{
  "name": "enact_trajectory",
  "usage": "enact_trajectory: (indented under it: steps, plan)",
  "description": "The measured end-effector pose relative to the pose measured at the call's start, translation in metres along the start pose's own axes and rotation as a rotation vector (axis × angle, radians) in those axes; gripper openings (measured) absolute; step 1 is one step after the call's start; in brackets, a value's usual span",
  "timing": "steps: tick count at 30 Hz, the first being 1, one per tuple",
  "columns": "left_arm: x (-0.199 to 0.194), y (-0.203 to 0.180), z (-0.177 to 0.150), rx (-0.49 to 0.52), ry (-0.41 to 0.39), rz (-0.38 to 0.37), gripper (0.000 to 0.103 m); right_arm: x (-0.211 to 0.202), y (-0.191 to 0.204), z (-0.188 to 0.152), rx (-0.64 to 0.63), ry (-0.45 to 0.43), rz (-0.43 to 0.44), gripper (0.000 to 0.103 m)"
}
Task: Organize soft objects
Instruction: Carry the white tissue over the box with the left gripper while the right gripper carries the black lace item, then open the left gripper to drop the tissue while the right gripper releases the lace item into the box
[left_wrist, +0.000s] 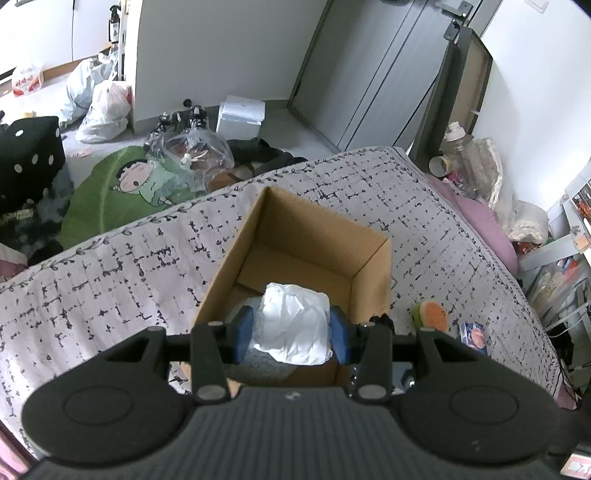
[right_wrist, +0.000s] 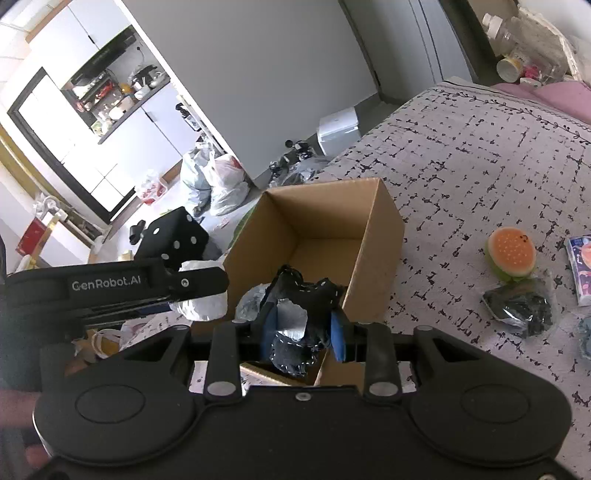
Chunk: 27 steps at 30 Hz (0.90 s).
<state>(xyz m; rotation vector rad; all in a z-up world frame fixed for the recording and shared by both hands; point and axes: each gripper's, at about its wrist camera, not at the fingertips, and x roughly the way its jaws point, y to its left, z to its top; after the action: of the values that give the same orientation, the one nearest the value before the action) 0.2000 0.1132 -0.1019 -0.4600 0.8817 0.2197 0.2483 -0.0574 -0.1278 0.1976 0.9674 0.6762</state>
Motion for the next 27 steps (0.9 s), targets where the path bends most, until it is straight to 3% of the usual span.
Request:
enact_trajectory:
  steps: [4, 8, 11, 27]
  plan:
    - [0.007, 0.001, -0.001, 0.009, 0.016, 0.0, 0.043, 0.008, 0.005, -0.002, -0.031, 0.02, -0.019, 0.036]
    - [0.013, -0.002, 0.0, 0.018, 0.024, 0.008, 0.043, 0.003, 0.005, -0.001, -0.018, 0.031, -0.027, 0.055]
    - [0.017, -0.007, 0.002, 0.025, 0.026, 0.007, 0.043, -0.008, 0.002, 0.002, -0.006, 0.022, -0.021, 0.06]
    - [0.039, -0.05, 0.001, 0.087, 0.04, 0.028, 0.043, -0.042, -0.054, 0.014, 0.107, -0.005, -0.11, 0.063]
